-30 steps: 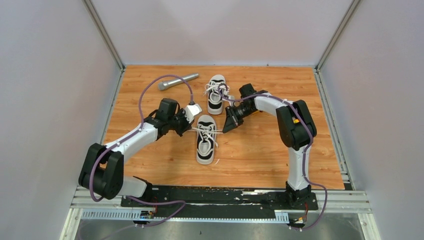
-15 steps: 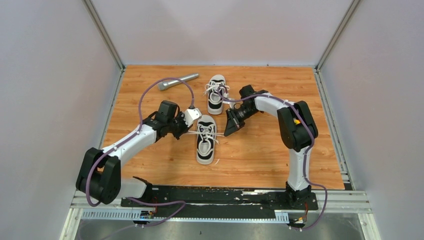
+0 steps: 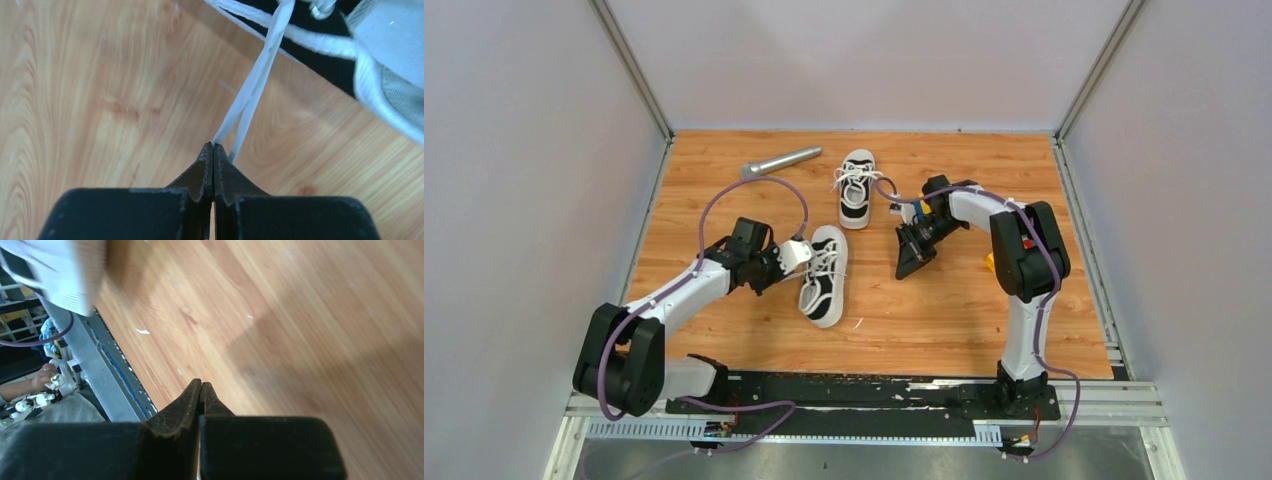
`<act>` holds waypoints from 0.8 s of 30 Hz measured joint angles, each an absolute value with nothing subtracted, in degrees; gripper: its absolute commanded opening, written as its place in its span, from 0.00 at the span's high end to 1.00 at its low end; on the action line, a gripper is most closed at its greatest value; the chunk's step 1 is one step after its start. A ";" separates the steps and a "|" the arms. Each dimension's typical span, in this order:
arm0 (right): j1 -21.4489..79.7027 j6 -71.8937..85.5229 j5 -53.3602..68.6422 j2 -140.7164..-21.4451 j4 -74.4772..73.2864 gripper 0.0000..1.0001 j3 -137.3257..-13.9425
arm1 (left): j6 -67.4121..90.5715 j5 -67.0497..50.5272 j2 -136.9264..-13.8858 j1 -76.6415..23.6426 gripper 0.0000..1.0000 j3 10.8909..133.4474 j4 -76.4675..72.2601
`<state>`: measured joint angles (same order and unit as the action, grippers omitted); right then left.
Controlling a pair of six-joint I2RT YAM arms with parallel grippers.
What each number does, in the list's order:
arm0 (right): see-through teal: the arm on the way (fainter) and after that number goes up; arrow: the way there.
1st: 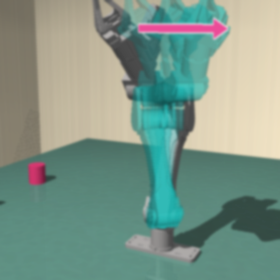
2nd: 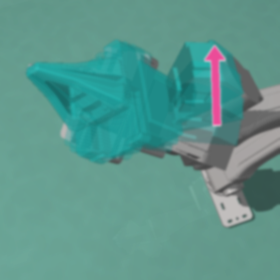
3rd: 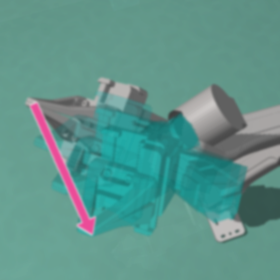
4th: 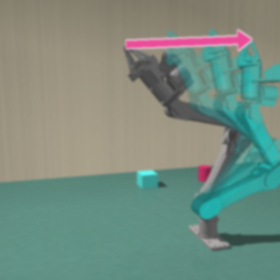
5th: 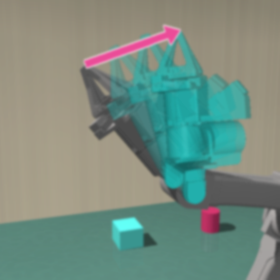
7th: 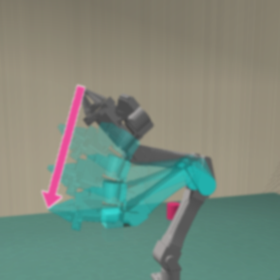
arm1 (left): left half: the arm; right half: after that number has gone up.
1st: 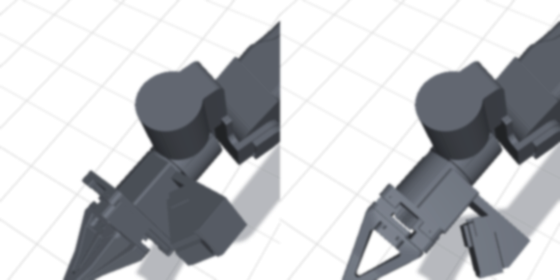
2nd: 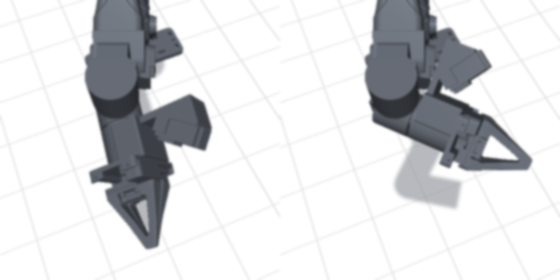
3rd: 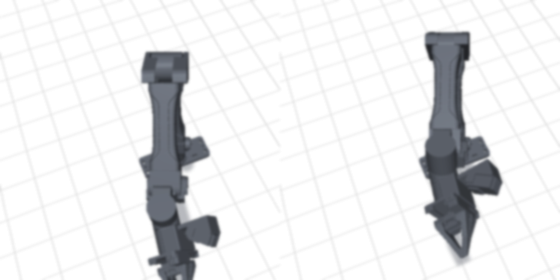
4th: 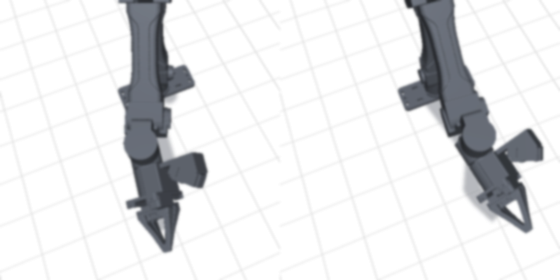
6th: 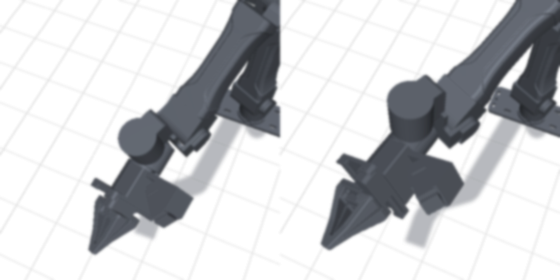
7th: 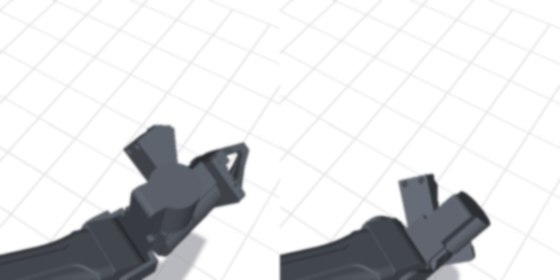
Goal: Tie the shoes
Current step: Tie the shoelace on the shoe.
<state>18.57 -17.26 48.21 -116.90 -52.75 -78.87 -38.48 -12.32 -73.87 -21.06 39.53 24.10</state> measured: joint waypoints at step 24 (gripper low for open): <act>16.53 -7.79 47.44 -98.30 -41.36 0.21 -84.03 | -29.17 -30.13 -76.14 -18.44 0.95 51.20 25.04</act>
